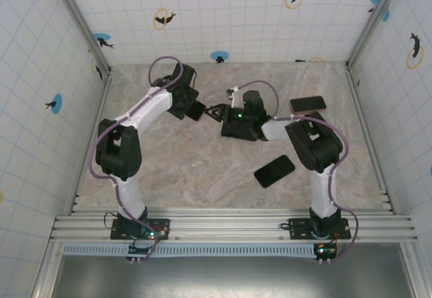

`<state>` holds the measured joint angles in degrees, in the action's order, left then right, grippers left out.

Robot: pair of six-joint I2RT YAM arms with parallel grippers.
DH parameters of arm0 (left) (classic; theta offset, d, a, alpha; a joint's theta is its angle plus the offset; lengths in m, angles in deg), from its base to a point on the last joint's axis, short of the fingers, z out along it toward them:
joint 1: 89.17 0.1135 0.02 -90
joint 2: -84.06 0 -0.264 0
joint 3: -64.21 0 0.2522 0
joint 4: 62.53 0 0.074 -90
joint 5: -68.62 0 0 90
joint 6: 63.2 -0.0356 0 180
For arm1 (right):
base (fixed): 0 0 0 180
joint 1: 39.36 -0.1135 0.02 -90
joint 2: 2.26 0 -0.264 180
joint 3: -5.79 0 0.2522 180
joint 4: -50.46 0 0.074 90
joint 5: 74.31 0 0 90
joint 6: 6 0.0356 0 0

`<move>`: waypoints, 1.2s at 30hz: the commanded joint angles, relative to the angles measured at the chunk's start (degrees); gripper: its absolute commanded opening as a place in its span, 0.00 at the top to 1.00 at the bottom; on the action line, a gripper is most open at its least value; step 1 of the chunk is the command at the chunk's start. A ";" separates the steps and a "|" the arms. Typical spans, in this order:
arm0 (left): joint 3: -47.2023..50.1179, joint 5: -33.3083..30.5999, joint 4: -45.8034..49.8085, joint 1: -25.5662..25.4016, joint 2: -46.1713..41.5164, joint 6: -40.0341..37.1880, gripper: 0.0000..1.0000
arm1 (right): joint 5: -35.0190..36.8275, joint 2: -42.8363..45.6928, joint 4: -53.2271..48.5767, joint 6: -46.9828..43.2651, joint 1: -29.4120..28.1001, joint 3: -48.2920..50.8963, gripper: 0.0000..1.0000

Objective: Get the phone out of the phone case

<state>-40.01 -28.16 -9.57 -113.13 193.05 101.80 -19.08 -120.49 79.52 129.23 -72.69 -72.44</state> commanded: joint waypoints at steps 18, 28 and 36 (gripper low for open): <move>-0.34 0.31 -2.82 -2.58 -2.20 -1.48 0.33 | 0.40 -7.14 5.85 7.83 -3.02 -8.40 0.81; -0.01 -1.42 -4.20 -2.58 -3.11 -4.91 0.02 | 1.80 -4.53 8.07 9.69 -2.46 -6.57 0.93; 15.53 2.45 -24.41 -0.96 -13.27 -15.37 0.02 | 4.03 -1.42 14.14 15.88 -0.46 -4.17 0.94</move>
<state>-29.41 -28.71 -23.69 -115.28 184.06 91.70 -16.58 -126.35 85.32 141.65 -74.17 -77.75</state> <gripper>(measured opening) 0.978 0.127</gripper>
